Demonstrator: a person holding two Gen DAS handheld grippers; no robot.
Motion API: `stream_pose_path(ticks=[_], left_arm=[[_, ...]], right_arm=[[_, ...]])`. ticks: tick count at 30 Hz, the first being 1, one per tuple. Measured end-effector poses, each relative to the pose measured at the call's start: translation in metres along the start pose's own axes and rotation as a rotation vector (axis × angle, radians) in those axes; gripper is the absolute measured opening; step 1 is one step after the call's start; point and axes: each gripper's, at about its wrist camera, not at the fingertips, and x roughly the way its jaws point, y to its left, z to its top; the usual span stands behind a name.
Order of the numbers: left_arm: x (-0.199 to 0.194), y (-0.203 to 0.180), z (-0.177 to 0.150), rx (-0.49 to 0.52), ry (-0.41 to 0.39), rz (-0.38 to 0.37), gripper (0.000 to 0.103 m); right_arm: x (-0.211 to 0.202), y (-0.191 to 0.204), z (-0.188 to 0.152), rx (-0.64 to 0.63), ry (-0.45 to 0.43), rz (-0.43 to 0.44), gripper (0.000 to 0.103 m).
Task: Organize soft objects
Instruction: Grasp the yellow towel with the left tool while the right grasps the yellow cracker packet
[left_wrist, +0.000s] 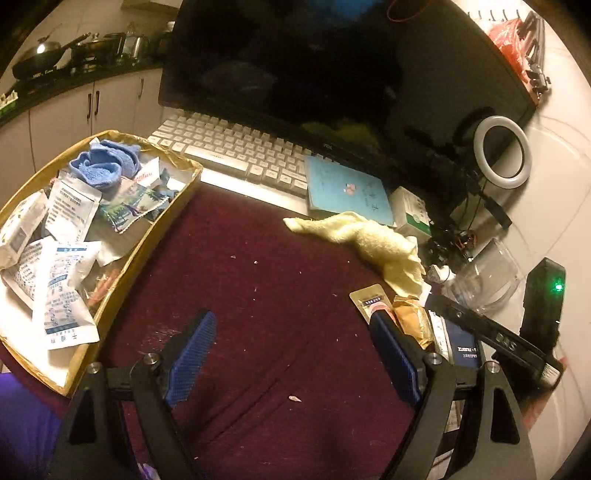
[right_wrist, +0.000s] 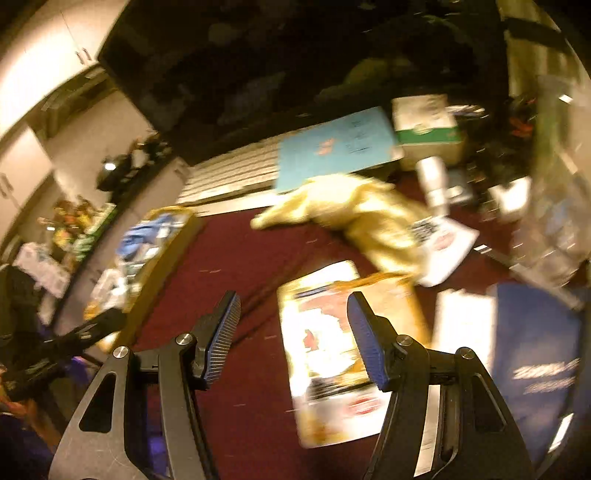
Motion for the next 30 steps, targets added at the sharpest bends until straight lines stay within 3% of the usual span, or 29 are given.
stream_pose_path(ticks=[5, 12, 16, 19, 22, 26, 30], left_arm=[[0.005, -0.003, -0.001, 0.001, 0.019, -0.007, 0.085], [0.027, -0.021, 0.002, 0.016, 0.075, -0.050, 0.085], [0.044, -0.038, 0.003, 0.038, 0.115, -0.071, 0.085], [0.050, -0.053, 0.007, 0.057, 0.123, -0.093, 0.085], [0.057, -0.067, 0.013, 0.082, 0.124, -0.102, 0.085], [0.082, -0.077, 0.033, 0.013, 0.185, -0.121, 0.085], [0.111, -0.092, 0.059, -0.030, 0.181, -0.123, 0.085]], right_arm=[[0.019, -0.031, 0.001, 0.119, 0.063, -0.078, 0.061], [0.034, -0.024, -0.013, 0.101, 0.088, -0.104, 0.061], [0.033, -0.017, -0.016, 0.075, 0.072, -0.107, 0.049], [0.028, -0.019, -0.015, 0.091, 0.058, -0.074, 0.048], [0.008, -0.022, -0.012, 0.092, -0.016, -0.037, 0.048], [0.001, -0.033, -0.014, 0.117, -0.048, -0.073, 0.048], [0.007, -0.038, -0.020, 0.138, -0.030, -0.055, 0.048]])
